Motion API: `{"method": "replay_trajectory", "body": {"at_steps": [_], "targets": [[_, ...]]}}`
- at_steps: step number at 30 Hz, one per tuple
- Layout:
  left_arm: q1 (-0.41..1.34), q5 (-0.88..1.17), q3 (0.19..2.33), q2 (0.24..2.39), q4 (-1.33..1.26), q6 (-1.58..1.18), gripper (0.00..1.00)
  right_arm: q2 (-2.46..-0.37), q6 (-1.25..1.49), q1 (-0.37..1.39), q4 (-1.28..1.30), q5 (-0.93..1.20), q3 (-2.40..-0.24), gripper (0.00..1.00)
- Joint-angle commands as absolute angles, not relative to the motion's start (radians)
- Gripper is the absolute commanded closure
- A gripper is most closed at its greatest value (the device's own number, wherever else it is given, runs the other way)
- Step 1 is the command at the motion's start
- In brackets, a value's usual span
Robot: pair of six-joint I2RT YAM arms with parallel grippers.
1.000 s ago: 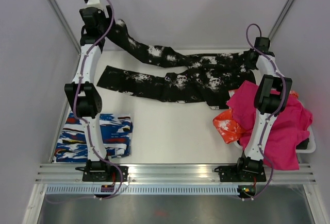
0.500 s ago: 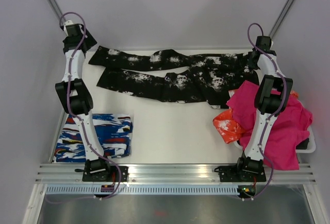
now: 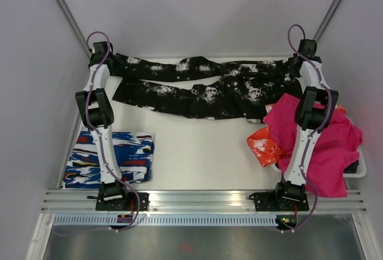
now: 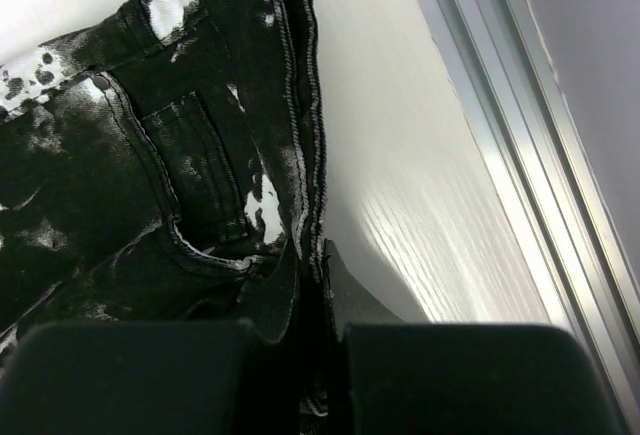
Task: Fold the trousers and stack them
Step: Flatten the trousers out
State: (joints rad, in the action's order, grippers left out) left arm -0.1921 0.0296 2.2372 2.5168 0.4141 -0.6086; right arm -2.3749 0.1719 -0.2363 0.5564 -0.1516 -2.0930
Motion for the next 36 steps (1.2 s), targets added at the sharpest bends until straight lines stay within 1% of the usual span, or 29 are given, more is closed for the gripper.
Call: {"method": "replay_trajectory", "body": {"at_steps": [1,2,4,5,6,7,8,9,10,11,12,13,14,16,17,18,19,23,24,27,32,36], "targets": [[-0.192,0.046,2.258,2.519,0.385,-0.693,0.66,-2.416,0.164,-0.216,0.494,-0.13,-2.207,0.99],[-0.19,0.035,2.238,2.507,0.396,-0.696,0.7,-2.422,0.172,-0.216,0.48,-0.13,-2.242,0.99],[-0.176,0.026,2.186,2.481,0.397,-0.687,0.71,-2.433,0.186,-0.216,0.46,-0.104,-2.27,0.96],[-0.17,0.012,2.169,2.442,0.396,-0.681,0.73,-2.431,0.189,-0.215,0.434,-0.089,-2.279,0.93],[-0.161,0.006,2.149,2.422,0.385,-0.663,0.73,-2.425,0.189,-0.213,0.42,-0.051,-2.276,0.88],[-0.157,0.005,2.117,2.401,0.38,-0.654,0.73,-2.422,0.189,-0.212,0.411,-0.031,-2.275,0.85],[-0.15,0.005,2.105,2.361,0.377,-0.649,0.73,-2.418,0.195,-0.21,0.4,-0.009,-2.276,0.81],[-0.138,0.008,2.091,2.341,0.374,-0.638,0.72,-2.404,0.205,-0.21,0.393,0.052,-2.276,0.69],[-0.132,0.014,2.06,2.32,0.373,-0.632,0.7,-2.396,0.221,-0.209,0.385,0.076,-2.272,0.62],[-0.121,0.018,2.04,2.298,0.367,-0.629,0.63,-2.388,0.244,-0.201,0.374,0.099,-2.27,0.55],[-0.101,0.018,2.014,2.252,0.348,-0.617,0.58,-2.372,0.245,-0.195,0.371,0.122,-2.273,0.44],[-0.091,0.018,1.966,2.231,0.341,-0.612,0.52,-2.364,0.242,-0.186,0.373,0.15,-2.278,0.4],[-0.069,0.015,1.942,2.209,0.334,-0.611,0.37,-2.352,0.223,-0.161,0.374,0.15,-2.279,0.31],[-0.051,0.018,1.892,2.158,0.334,-0.603,0.28,-2.309,0.19,-0.137,0.377,0.147,-2.276,0.22],[-0.037,0.026,1.879,2.145,0.34,-0.595,0.22,-2.274,0.172,-0.114,0.379,0.132,-2.261,0.16],[-0.031,0.032,1.856,2.122,0.347,-0.589,0.19,-2.257,0.17,-0.106,0.376,0.118,-2.249,0.13],[-0.028,0.038,1.847,2.109,0.363,-0.58,0.14,-2.235,0.173,-0.1,0.364,0.088,-2.209,0.11],[-0.015,0.052,1.81,2.082,0.397,-0.488,0.11,-2.111,0.276,-0.089,0.298,0.029,-2.064,0.07],[-0.015,0.051,1.789,2.079,0.416,-0.473,0.11,-2.096,0.314,-0.089,0.275,0.026,-2.016,0.06],[-0.018,0.037,1.767,2.077,0.451,-0.427,0.11,-2.069,0.377,-0.086,0.288,0.025,-2.012,0.06],[-0.046,0.192,1.752,2.1,0.463,-0.402,0.11,-2.02,0.379,-0.061,0.359,-0.018,-1.974,0.05],[-0.048,0.192,1.791,2.146,0.524,-0.385,0.12,-1.956,0.362,-0.054,0.36,-0.086,-1.834,0.05]]}}
